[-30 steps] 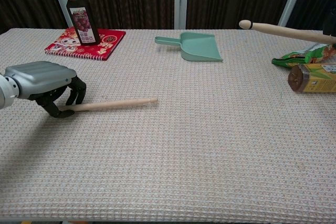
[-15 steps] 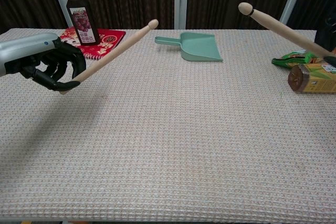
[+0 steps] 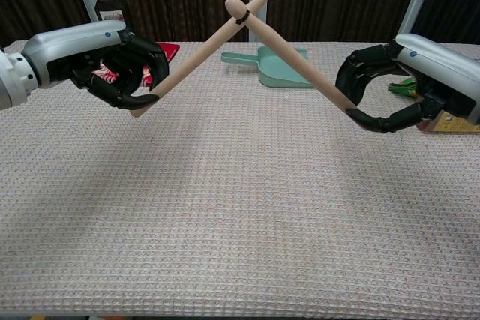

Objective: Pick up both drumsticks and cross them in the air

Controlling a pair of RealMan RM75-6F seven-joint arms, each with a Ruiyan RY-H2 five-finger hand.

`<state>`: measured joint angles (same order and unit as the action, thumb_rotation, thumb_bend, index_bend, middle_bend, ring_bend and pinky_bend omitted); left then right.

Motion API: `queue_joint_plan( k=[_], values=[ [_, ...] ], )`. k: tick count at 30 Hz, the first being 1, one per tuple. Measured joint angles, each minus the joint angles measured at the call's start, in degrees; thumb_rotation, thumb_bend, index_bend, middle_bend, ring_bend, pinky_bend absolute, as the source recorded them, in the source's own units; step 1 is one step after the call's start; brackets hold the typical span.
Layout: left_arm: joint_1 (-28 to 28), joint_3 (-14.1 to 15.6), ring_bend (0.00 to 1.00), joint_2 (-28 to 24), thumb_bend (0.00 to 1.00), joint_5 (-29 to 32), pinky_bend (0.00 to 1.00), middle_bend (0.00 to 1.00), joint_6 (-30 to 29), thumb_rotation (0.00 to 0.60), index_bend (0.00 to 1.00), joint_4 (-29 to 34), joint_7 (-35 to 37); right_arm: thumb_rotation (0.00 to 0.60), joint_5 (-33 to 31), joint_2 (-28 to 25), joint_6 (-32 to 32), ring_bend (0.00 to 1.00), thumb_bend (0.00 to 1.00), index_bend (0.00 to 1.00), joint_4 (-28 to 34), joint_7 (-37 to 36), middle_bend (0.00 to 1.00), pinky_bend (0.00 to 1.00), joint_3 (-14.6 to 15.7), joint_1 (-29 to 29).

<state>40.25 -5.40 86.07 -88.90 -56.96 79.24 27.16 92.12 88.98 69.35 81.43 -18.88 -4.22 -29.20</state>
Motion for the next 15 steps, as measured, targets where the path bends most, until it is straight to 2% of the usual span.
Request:
queue_joint_plan(
  k=[7,15],
  values=[
    [1.67,0.04,0.69,0.38,0.48,-0.45,0.80,0.63,0.68,0.600,0.61,1.11,0.05,0.600,-2.67,5.02,-1.80,0.45,0.61,0.64,-0.57,3.82,0.62,0.30,-2.49,-2.27],
    [2.60,-0.09,0.69,-0.09,0.48,-0.06,0.80,0.63,0.92,0.600,0.61,2.40,0.67,0.600,-3.89,7.72,-1.76,0.46,0.62,0.64,-2.23,5.05,0.62,0.30,-3.28,-3.14]
  ],
)
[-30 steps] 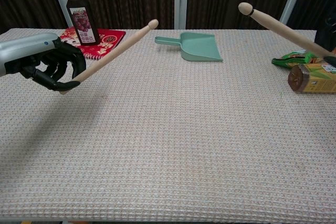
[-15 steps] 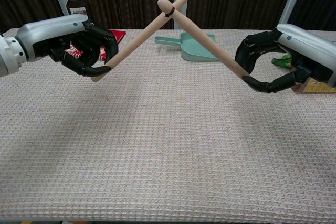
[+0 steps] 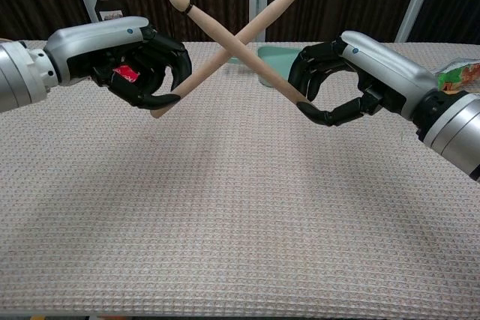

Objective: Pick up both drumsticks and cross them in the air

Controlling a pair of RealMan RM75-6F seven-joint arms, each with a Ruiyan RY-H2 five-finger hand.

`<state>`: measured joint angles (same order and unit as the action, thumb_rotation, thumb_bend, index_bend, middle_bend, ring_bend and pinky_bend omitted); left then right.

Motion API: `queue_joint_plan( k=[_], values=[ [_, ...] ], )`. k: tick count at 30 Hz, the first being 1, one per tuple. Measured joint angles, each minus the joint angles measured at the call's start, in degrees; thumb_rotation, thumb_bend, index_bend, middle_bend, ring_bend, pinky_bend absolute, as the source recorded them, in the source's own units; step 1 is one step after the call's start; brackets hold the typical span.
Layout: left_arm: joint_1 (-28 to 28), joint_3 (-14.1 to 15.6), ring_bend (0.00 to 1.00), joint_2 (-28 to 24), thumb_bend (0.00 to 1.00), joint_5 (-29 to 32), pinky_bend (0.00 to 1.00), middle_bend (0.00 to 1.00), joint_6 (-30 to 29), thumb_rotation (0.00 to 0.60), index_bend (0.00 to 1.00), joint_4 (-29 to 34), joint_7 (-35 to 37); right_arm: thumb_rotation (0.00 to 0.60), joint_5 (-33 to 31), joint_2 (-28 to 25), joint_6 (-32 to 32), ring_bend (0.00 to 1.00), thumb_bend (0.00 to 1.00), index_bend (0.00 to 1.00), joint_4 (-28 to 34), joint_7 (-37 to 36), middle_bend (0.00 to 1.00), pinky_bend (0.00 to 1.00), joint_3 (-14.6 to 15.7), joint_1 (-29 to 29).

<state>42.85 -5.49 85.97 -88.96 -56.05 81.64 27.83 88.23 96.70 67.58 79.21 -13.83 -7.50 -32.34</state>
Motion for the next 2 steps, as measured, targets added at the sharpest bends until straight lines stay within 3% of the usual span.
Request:
queue_joint_plan(
  k=[2],
  values=[
    [0.12,0.03,0.69,0.01,0.48,0.12,0.80,0.63,0.06,0.600,0.61,0.24,0.22,0.600,-0.16,0.13,0.21,0.46,0.62,0.64,-0.27,-0.17,0.62,0.30,0.00,0.04]
  ],
)
